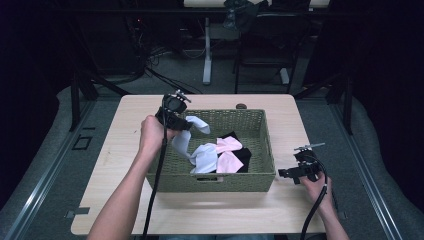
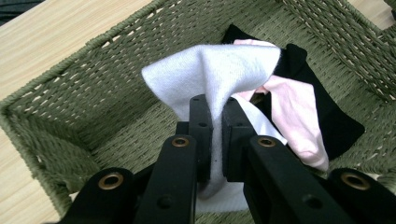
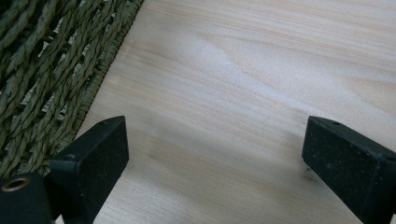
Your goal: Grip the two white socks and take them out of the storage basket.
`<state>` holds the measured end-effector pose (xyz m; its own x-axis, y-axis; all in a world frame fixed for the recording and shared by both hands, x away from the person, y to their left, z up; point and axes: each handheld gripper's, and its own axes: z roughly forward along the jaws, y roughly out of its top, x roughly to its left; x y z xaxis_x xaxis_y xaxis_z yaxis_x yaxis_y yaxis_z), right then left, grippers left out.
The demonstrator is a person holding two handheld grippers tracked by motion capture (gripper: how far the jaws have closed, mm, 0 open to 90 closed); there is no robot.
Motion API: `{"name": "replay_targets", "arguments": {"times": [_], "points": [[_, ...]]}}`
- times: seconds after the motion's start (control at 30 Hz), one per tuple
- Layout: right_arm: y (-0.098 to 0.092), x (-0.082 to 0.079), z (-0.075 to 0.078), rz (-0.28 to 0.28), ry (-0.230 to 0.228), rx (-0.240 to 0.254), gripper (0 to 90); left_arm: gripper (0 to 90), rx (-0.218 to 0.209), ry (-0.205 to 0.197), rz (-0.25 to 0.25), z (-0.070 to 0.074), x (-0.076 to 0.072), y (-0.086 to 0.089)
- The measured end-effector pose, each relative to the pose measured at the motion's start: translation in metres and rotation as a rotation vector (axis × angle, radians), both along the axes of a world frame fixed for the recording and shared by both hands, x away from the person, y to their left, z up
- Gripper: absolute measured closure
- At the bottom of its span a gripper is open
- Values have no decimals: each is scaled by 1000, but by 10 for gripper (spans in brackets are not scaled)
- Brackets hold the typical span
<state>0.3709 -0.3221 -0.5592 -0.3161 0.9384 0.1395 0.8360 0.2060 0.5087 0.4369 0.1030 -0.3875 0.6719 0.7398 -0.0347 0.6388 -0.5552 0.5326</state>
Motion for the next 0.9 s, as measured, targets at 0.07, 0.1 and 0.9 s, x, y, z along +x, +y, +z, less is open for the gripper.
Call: {"name": "replay_targets", "arguments": {"times": [0.07, 0.1, 0.9], "points": [[0, 0, 0, -2, 0, 0, 68, 854, 2, 1, -2, 2, 1, 0], [-1, -1, 0, -5, -2, -3, 69, 854, 2, 1, -5, 5, 1, 0], [-1, 0, 0, 7, -4, 0, 69, 858, 9, -19, 7, 57, 19, 1]]}}
